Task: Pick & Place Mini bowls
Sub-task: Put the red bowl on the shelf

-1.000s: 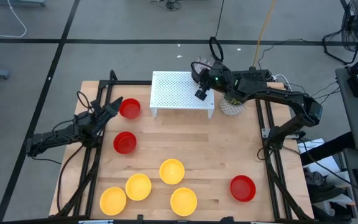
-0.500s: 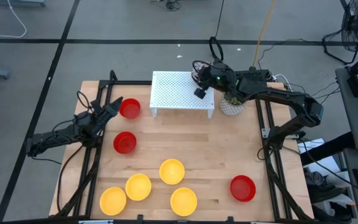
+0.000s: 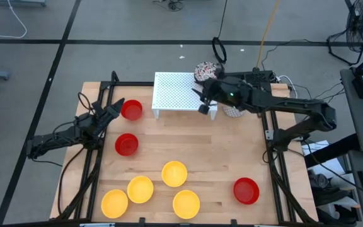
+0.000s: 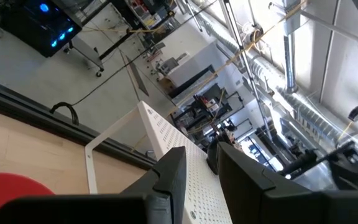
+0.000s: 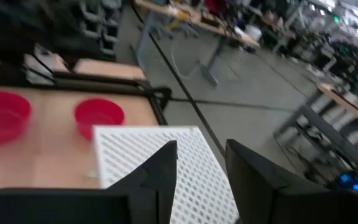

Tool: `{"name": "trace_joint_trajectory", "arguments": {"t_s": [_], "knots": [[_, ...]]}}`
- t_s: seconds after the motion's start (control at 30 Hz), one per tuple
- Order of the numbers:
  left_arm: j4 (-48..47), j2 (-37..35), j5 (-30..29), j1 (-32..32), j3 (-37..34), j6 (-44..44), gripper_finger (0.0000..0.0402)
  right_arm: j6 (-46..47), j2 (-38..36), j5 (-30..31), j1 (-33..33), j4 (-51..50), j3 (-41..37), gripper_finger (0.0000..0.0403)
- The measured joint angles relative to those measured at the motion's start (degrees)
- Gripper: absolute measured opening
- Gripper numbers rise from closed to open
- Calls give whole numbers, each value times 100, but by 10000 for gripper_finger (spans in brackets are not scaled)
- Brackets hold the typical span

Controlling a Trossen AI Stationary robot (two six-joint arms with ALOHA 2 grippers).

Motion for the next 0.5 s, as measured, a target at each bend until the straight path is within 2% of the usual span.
{"name": "trace_joint_trajectory", "arguments": {"t_s": [0.23, 0.5], "knots": [[17, 0, -100, 0, 1, -1, 93, 52, -589, 7, 524, -382, 0, 121], [17, 0, -98, 1, 1, -1, 93, 420, -1127, 48, 763, -938, -243, 121]]}}
